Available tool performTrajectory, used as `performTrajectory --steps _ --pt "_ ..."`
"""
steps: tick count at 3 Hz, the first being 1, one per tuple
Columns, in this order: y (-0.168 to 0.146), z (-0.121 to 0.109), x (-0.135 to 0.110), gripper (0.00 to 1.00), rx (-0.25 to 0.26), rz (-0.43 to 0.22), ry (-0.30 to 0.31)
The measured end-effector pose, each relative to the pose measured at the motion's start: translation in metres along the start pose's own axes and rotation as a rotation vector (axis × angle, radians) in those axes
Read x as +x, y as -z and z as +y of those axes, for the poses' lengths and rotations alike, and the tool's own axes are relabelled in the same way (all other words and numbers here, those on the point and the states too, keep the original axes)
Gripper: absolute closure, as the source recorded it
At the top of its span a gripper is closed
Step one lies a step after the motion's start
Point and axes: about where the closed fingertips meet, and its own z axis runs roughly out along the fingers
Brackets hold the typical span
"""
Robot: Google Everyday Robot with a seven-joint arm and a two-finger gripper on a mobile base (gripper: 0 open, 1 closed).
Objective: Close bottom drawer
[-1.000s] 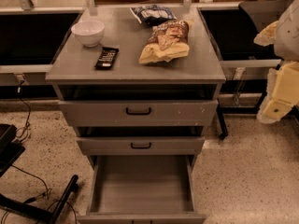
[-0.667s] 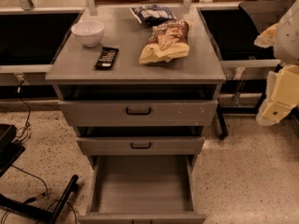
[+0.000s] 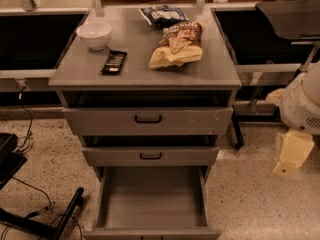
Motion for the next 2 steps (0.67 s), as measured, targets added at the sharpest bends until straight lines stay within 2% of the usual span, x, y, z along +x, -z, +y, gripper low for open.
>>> performTrajectory --steps 1,2 --pt "-0.0759 0.0289 0.0238 0.00 -0.034 0.062 0.006" --pt "-0.0799 0.0282 0.0215 0.00 -0.026 0.065 0.014"
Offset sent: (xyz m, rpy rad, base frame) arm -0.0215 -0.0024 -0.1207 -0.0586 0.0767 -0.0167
